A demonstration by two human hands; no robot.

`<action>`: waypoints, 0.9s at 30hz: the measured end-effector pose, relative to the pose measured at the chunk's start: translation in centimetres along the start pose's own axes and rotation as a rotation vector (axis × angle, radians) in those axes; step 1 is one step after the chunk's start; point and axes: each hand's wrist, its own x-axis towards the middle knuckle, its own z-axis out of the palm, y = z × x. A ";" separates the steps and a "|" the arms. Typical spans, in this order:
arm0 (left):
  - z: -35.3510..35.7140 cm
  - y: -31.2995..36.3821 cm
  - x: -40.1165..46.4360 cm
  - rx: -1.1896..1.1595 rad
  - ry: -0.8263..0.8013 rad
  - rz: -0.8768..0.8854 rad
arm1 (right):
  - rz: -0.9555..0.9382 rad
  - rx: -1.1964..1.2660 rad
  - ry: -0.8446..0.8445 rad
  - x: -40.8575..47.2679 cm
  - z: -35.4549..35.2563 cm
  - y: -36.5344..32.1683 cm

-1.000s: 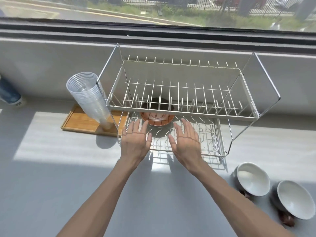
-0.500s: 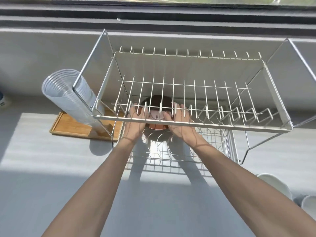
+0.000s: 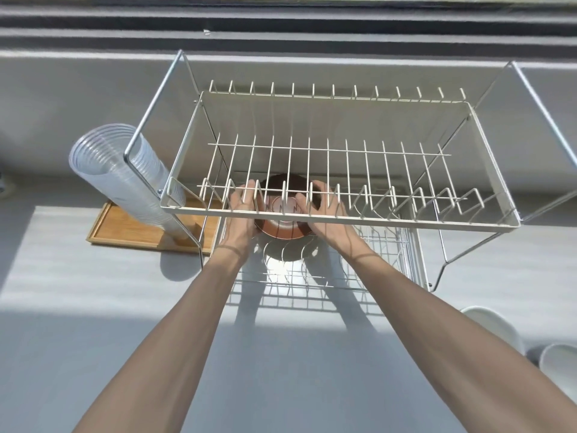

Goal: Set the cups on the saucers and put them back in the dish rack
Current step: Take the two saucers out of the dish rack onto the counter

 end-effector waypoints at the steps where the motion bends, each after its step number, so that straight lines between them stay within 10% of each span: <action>1: 0.2 0.1 -0.1 0.004 -0.003 -0.023 | -0.001 -0.037 0.037 -0.1 0.0 -0.1; 27: 2.4 -2.6 -16.7 0.038 -0.098 -0.065 | 0.121 0.159 0.195 -16.9 -4.8 2.0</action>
